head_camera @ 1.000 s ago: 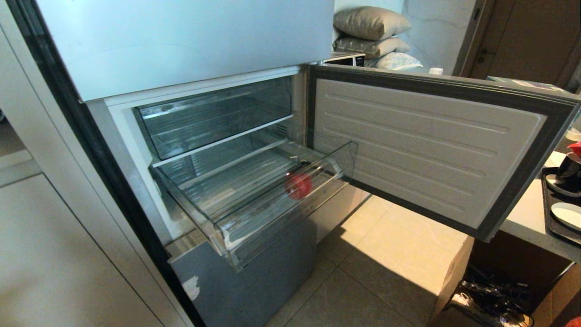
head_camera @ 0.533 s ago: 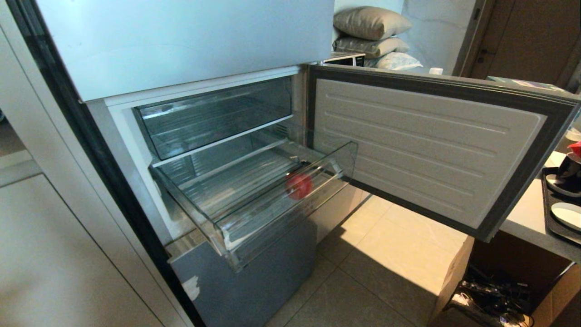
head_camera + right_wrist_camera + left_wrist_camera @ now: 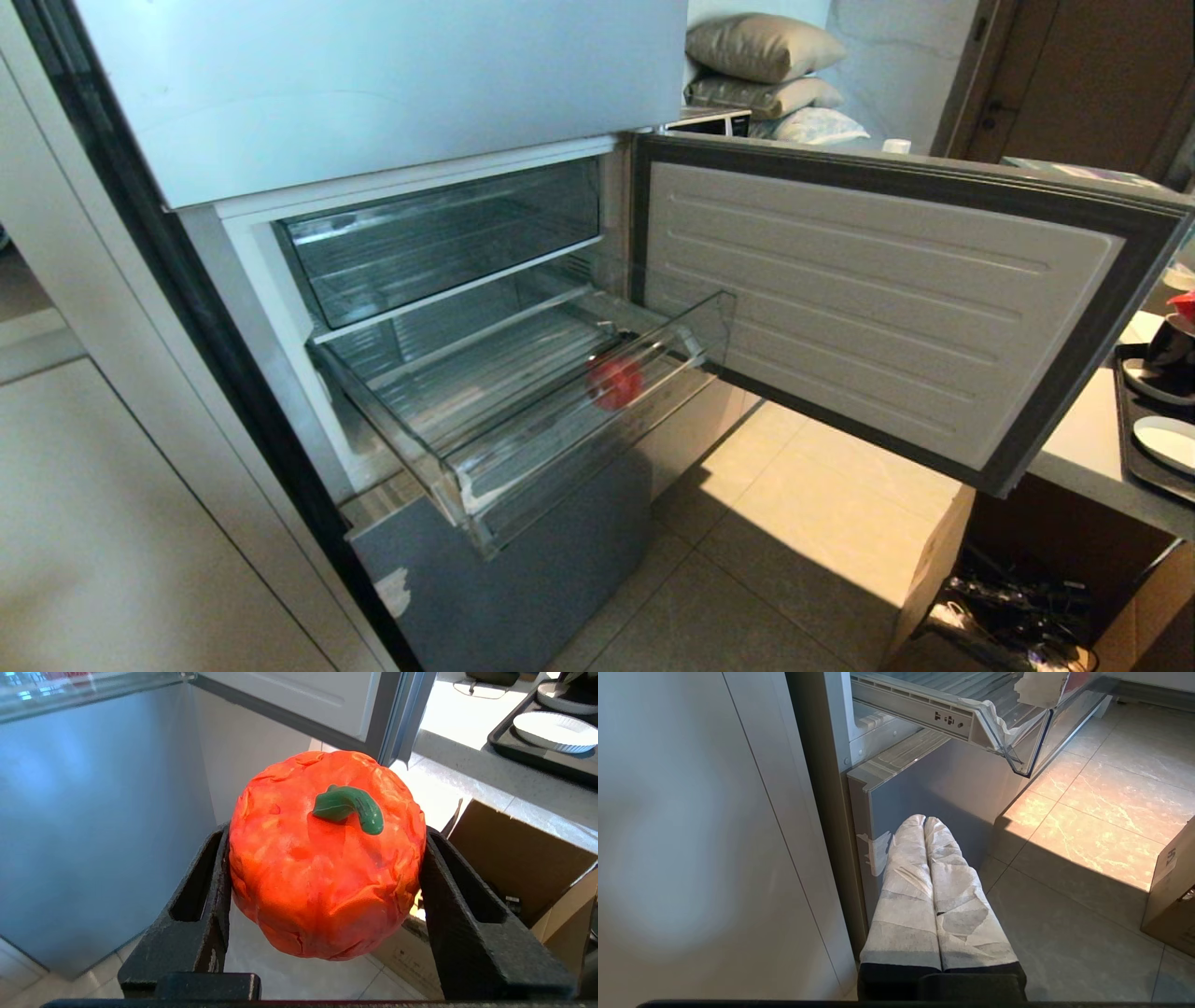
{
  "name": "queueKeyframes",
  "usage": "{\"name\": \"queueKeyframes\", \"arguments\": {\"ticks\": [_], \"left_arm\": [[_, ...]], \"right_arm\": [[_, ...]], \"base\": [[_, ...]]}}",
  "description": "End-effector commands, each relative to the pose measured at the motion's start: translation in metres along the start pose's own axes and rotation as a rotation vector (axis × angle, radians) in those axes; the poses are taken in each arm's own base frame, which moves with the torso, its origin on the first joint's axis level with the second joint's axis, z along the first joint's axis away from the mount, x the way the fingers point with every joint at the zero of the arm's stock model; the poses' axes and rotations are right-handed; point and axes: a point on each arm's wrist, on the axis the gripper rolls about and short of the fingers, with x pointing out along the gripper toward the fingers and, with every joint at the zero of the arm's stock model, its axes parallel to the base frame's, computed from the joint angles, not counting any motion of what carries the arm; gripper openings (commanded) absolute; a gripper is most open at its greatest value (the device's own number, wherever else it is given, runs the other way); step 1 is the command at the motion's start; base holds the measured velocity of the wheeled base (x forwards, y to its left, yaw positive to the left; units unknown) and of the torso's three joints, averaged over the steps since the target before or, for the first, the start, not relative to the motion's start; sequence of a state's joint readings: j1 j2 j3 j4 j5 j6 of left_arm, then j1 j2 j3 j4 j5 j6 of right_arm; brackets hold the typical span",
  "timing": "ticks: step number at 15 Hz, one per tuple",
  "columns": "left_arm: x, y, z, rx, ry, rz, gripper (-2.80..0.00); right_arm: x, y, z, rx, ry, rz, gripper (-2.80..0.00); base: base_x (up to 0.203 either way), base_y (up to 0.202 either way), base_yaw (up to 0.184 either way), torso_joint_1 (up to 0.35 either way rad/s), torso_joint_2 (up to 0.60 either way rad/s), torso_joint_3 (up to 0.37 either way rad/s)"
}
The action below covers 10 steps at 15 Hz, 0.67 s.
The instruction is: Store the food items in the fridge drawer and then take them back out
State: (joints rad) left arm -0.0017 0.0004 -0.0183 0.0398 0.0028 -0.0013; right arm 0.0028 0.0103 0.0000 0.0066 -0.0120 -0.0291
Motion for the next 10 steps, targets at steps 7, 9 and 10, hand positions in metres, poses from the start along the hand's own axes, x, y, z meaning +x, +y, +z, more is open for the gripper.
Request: {"name": "queueKeyframes", "arguments": {"ticks": [7, 9, 10], "left_arm": [[-0.0002, 0.0, 0.0, 0.0, -0.002, 0.0, -2.8], [-0.0002, 0.0, 0.0, 0.0, -0.002, 0.0, -2.8], [-0.0003, 0.0, -0.0001, 0.0, -0.003, 0.0, -2.8]], "right_arm": [[-0.0008, 0.0, -0.0004, 0.003, -0.009, -0.002, -2.8], [-0.0008, 0.0, -0.0004, 0.003, -0.009, -0.002, -2.8], [-0.0008, 0.0, -0.0004, 0.005, -0.009, -0.002, -2.8]], "base": [[-0.001, -0.001, 0.059, 0.0, 0.0, 0.0], [0.002, -0.006, 0.173, 0.001, 0.0, 0.002], [0.0, -0.008, 0.176, -0.002, 0.0, -0.002]]}}
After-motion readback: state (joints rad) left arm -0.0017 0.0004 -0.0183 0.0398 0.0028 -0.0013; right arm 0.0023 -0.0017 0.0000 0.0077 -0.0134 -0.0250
